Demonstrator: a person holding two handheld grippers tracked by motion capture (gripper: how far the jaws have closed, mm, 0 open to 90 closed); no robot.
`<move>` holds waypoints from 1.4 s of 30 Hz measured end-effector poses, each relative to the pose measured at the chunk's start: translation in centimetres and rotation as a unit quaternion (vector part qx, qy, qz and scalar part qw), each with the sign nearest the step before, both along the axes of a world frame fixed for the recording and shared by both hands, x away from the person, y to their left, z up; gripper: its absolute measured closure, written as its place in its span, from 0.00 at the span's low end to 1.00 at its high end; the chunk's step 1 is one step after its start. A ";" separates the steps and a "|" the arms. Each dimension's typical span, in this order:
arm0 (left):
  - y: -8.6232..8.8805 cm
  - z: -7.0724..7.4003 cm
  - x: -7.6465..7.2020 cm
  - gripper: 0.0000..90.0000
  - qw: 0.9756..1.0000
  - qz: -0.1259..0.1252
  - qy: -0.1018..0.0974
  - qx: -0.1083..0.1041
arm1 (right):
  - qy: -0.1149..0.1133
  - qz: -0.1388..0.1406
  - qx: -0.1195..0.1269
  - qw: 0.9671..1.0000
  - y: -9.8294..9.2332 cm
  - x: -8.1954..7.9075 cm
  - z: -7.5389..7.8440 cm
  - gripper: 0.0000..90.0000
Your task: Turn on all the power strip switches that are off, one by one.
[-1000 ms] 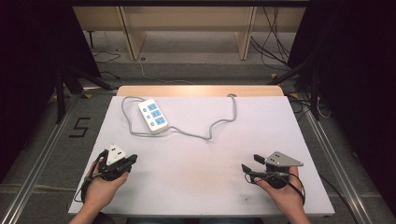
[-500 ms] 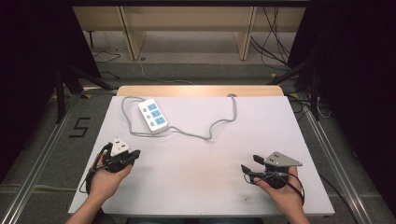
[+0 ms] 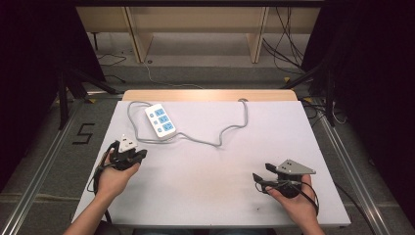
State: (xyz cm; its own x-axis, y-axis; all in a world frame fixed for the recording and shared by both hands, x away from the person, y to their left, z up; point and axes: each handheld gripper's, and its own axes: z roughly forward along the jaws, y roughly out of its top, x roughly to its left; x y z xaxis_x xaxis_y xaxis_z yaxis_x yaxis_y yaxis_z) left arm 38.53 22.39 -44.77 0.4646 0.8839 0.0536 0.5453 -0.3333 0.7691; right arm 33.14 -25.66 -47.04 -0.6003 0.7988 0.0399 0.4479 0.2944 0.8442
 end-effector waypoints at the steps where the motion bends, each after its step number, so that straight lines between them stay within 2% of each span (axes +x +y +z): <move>1: 0.0 0.0 0.2 0.99 1.000 0.001 0.000 -0.001 | 0.000 0.000 0.000 1.000 0.0 0.0 0.0 0.42; 6: 0.0 0.1 0.9 0.99 1.000 0.010 0.000 -0.001 | -0.001 0.001 -0.001 1.000 0.1 0.0 0.0 0.41; 16: 0.0 0.1 1.6 0.99 1.000 0.016 0.001 0.004 | -0.003 0.004 0.000 1.000 0.2 -0.1 0.0 0.41; 42: -0.5 0.3 4.0 0.99 1.000 0.026 0.000 0.019 | -0.002 0.002 0.000 1.000 0.2 -0.2 0.1 0.41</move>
